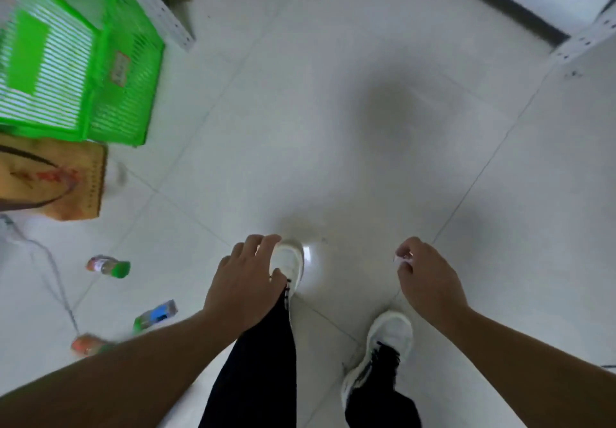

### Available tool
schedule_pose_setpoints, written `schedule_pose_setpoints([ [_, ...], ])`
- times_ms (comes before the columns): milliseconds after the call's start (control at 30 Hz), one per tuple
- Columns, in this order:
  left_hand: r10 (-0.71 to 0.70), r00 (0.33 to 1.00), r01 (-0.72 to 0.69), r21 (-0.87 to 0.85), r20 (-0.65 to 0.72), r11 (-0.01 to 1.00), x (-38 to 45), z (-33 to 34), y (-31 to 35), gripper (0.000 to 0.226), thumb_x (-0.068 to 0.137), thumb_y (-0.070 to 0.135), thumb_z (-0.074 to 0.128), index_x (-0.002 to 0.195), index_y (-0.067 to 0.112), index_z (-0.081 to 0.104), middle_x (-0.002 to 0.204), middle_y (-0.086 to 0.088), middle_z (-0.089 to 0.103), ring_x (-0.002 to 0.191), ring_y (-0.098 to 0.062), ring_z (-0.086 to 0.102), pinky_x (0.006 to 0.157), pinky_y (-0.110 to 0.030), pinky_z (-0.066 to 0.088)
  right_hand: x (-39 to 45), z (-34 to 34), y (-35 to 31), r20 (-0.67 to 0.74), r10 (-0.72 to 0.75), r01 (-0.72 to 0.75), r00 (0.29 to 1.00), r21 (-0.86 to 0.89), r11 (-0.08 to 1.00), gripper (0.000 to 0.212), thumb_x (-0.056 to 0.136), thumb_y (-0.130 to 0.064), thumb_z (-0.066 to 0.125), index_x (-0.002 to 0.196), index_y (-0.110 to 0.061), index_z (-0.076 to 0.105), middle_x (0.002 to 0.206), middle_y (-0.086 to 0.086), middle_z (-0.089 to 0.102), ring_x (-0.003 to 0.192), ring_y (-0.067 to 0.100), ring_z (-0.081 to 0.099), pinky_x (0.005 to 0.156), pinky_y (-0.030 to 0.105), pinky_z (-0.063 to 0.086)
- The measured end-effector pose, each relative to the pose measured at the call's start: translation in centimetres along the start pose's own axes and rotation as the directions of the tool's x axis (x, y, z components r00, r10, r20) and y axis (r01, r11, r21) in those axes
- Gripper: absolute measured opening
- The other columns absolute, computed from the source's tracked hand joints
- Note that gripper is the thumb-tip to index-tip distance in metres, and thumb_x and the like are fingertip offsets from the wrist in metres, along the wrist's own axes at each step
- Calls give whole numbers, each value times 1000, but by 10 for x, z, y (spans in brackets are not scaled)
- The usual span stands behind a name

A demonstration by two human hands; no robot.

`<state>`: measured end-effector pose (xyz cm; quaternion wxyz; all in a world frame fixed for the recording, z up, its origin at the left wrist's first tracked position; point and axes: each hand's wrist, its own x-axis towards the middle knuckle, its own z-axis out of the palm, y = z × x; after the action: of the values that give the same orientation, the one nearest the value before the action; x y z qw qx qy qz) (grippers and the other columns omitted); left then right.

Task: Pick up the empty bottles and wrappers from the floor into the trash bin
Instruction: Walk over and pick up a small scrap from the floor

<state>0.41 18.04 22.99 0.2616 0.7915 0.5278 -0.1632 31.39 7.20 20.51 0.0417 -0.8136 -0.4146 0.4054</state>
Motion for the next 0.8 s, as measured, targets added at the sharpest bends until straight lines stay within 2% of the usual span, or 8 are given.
schedule_pose_setpoints([
  [167,-235,965,216,-162,-115,963,-56,-37,0,57,91,36,57,146,32,44,138,4,55,115,-24,57,87,-42,52,-14,-43,-67,41,-112,114,993,-37,993,14,99,-18,56,92,-30,59,96,-10,67,87,14,64,71,32,45],
  [300,-335,930,298,-227,-151,927,-102,-48,-8,58,92,38,54,148,29,45,136,2,54,113,-24,56,87,-41,51,-37,-50,-114,102,-193,197,976,-36,980,14,98,-21,62,89,-30,61,94,-9,71,89,14,66,78,35,53],
  [433,-448,883,395,-296,-139,870,-140,-48,-25,58,94,40,55,150,29,44,139,0,53,117,-26,55,89,-43,49,-61,-38,-148,159,-252,267,955,-83,960,16,96,-19,65,86,-31,62,92,-11,72,88,14,66,79,36,53],
  [567,-475,873,419,-329,-110,846,-178,-36,-51,59,94,41,52,151,30,42,142,1,52,120,-25,53,92,-43,48,-89,-7,-168,187,-253,276,949,-112,955,14,94,-23,69,85,-32,64,87,-13,72,84,11,66,72,33,48],
  [700,-508,855,441,-366,-108,819,-225,-24,-88,59,92,42,50,149,29,43,140,0,53,119,-26,54,93,-44,49,-120,36,-187,262,-239,290,935,-178,940,14,94,-24,71,84,-33,66,81,-19,70,79,-4,62,62,23,42],
  [800,-514,848,438,-375,-128,817,-266,-16,-119,59,92,41,51,149,29,43,139,0,53,119,-27,54,94,-46,50,-150,68,-206,281,-245,303,928,-189,934,14,94,-25,70,84,-34,66,81,-19,71,78,-3,63,61,20,41],
])
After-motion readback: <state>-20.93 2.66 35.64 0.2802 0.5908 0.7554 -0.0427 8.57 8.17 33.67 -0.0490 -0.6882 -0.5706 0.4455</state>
